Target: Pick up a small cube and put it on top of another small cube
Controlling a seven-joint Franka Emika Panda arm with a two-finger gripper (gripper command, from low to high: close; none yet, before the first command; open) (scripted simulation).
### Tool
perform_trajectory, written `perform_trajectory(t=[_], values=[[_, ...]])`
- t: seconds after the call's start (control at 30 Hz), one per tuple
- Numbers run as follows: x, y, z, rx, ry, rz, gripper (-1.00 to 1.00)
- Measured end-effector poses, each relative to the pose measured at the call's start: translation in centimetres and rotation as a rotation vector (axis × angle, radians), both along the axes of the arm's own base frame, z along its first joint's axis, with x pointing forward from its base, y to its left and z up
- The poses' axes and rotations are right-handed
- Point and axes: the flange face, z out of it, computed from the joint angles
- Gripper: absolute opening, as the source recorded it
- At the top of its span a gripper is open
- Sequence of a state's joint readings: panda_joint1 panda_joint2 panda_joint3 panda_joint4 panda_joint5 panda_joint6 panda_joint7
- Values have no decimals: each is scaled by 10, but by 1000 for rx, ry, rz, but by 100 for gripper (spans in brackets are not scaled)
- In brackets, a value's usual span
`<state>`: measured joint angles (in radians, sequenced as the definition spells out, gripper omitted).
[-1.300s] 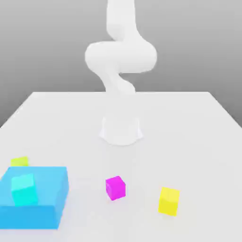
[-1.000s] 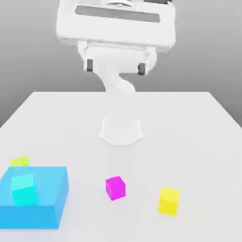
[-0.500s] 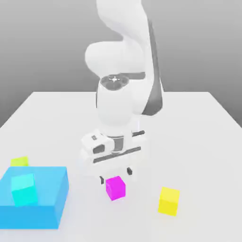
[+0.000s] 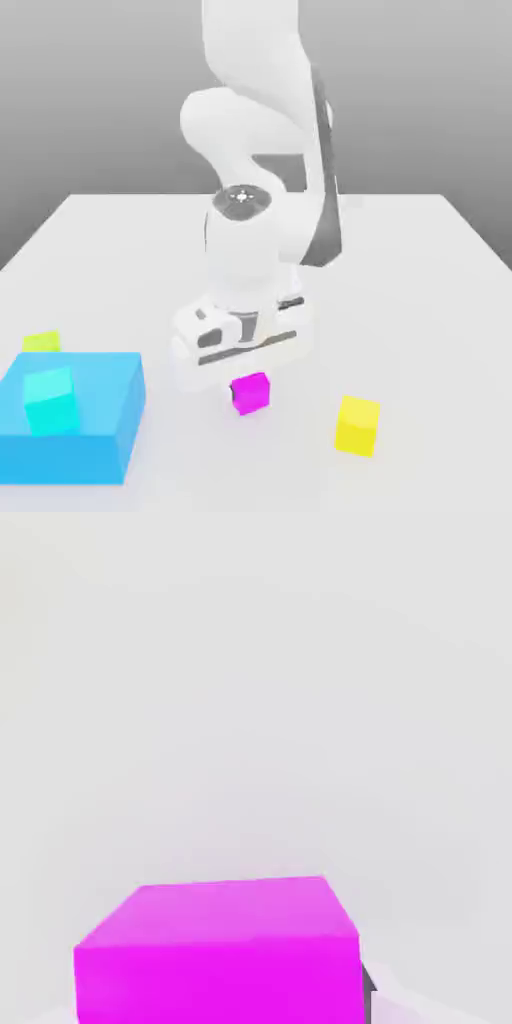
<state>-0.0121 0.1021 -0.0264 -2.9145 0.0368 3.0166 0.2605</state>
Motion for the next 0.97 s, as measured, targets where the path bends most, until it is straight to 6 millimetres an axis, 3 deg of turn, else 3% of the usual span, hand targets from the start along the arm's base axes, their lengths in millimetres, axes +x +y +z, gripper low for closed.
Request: perform_trajectory(t=[0.1,0.17,0.4,0.6,0.67,0.73,0.77,0.97], values=[[-1,-1,23,-1,1,-4,-100],[14,-16,36,0,1,-90,-100],[74,-112,93,5,0,-546,-100],[95,-209,154,3,1,-935,-100],[91,-234,148,4,1,-1019,-100],[99,-225,121,2,1,-1003,-100],[100,-222,110,1,1,-999,100],[100,-222,104,0,1,-998,100]])
